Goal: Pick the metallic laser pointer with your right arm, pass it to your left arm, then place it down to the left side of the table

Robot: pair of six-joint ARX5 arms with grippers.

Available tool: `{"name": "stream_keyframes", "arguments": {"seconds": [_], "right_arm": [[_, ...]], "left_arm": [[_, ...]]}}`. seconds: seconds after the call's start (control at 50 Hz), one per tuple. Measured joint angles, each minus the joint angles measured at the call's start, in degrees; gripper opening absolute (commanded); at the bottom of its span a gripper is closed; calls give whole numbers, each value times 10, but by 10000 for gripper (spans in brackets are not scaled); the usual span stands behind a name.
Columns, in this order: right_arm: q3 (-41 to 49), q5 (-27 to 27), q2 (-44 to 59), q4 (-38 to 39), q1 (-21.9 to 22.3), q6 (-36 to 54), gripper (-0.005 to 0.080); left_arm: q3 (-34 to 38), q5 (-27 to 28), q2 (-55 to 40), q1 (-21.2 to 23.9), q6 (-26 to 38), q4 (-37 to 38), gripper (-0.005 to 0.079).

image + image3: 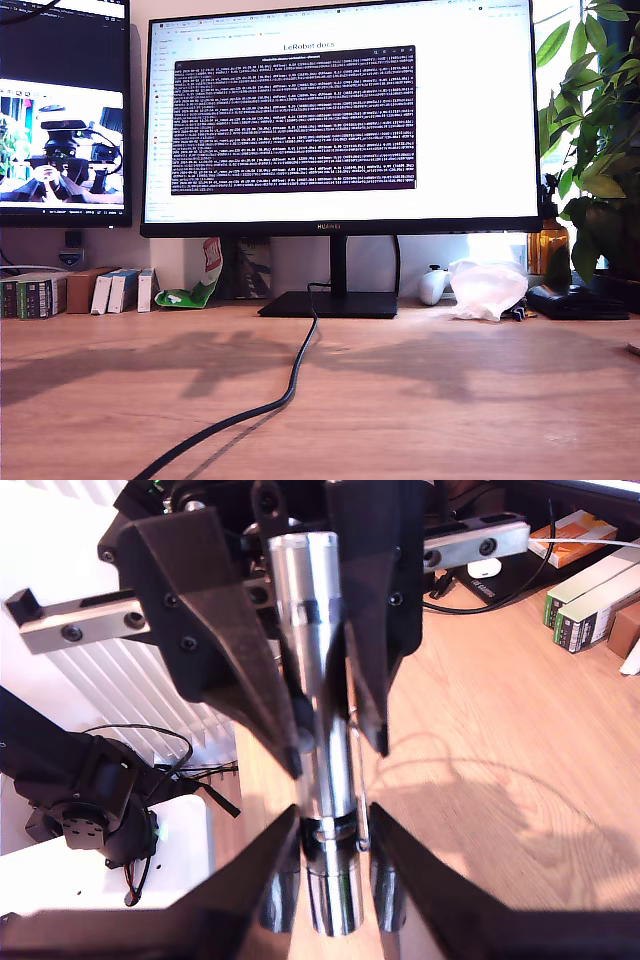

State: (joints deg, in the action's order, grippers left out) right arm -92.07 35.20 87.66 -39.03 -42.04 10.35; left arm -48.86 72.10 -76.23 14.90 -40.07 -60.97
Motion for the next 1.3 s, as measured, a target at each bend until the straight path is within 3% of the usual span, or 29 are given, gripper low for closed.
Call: {"name": "stream_keyframes", "arguments": {"seconds": [0.44,0.66,0.8,0.94,1.06,1.24,1.3], "right_arm": [[0,-18,0,-16,1,17,345],[0,-23,0,-39,37,51,331],[0,-28,0,-56,85,63,252],[0,-30,0,-66,129,63,247],[0,-30,0,-83,131,63,185],[0,-32,0,-110,135,64,-17],[0,-42,0,-110,142,65,-13]], "left_arm": [[0,16,0,0,16,1,-24],[0,31,0,-12,36,36,-24],[0,40,0,-42,80,114,-24],[0,40,0,-66,113,179,-24],[0,39,0,-75,146,221,-24],[0,33,0,-96,183,322,-24],[0,21,0,-103,210,359,-24]]}}
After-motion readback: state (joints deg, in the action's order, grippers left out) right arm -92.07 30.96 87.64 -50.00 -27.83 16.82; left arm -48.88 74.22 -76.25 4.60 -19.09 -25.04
